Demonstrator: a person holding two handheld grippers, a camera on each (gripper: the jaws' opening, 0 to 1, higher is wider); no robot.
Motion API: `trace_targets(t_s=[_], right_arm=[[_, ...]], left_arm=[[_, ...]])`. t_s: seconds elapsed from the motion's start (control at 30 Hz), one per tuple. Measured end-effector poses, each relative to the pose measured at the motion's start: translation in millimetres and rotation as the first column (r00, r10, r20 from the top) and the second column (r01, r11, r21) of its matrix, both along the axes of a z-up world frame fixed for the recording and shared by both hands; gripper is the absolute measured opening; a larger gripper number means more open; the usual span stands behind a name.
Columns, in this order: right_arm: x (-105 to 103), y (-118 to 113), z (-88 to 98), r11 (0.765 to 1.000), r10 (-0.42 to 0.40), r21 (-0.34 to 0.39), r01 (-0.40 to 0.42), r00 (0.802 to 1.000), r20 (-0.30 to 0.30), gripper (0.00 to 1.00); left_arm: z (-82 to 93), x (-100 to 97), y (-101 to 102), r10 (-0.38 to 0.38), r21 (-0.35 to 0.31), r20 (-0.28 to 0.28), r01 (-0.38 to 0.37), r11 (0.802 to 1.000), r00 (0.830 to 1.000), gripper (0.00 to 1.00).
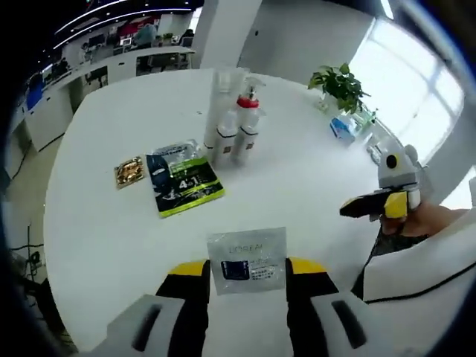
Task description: Arrange the skincare products in the storage area until every visible bottle or jar stands upright without overlapping.
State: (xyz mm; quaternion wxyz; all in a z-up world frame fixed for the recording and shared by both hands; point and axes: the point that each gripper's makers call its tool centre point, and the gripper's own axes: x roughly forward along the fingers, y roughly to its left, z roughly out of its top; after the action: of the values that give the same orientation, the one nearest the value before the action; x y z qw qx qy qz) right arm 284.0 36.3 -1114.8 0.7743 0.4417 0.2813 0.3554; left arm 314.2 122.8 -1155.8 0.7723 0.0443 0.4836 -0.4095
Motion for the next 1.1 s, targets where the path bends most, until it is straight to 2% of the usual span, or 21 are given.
trace_targets(t_s=[0.1, 0.27, 0.47, 0.57, 0.63, 0.73, 0.83, 1.0, 1.03, 1.1], right_arm=[[-2, 0, 2.7, 1.000, -0.014, 0.018, 0.015, 1.000, -0.025, 0.29], [-8, 0, 0.5, 1.000, -0.014, 0.010, 0.014, 0.999, -0.046, 0.26], [-14, 3, -1.3, 1.000, -0.010, 0.001, 0.010, 0.997, -0.070, 0.23], [-14, 4, -2.8, 1.000, -0.021, -0.009, 0.020, 0.996, -0.090, 0.21], [-16, 6, -9.0, 0.999, -0.010, -0.036, 0.006, 0.994, -0.113, 0.16], [-17, 7, -9.9, 0.999, -0.008, -0.035, 0.004, 0.992, -0.123, 0.11], [-20, 7, -13.0, 0.999, -0.003, -0.041, -0.002, 0.990, -0.140, 0.02], [-25, 9, -14.0, 0.999, 0.010, -0.041, -0.017, 0.988, -0.154, 0.01], [-26, 9, -13.6, 0.999, 0.016, -0.037, -0.022, 0.988, -0.154, 0.00], [-28, 5, -10.6, 0.999, 0.020, -0.028, -0.024, 0.990, -0.143, 0.00]], left_arm=[[6.6, -21.5, -26, -0.121, 0.023, 0.021, 0.120, 0.992, 0.992, 0.41], [19.8, -37.0, -49, -0.201, 0.036, 0.056, 0.199, 0.979, 0.978, 0.41], [24.7, -49.9, -66, -0.289, 0.082, 0.094, 0.282, 0.956, 0.953, 0.41], [24.3, -58.2, -72, -0.349, 0.123, 0.113, 0.335, 0.934, 0.930, 0.41], [24.5, -62.4, -75, -0.368, 0.141, 0.118, 0.351, 0.926, 0.922, 0.41], [26.1, -67.2, -78, -0.398, 0.152, 0.129, 0.379, 0.913, 0.908, 0.41], [26.9, -68.6, -78, -0.409, 0.157, 0.131, 0.388, 0.908, 0.903, 0.41], [25.1, -73.8, -76, -0.418, 0.128, 0.114, 0.404, 0.906, 0.901, 0.41], [26.2, -74.4, -76, -0.413, 0.107, 0.111, 0.403, 0.909, 0.904, 0.41], [28.4, -76.4, -75, -0.372, 0.042, 0.077, 0.370, 0.928, 0.925, 0.43]])
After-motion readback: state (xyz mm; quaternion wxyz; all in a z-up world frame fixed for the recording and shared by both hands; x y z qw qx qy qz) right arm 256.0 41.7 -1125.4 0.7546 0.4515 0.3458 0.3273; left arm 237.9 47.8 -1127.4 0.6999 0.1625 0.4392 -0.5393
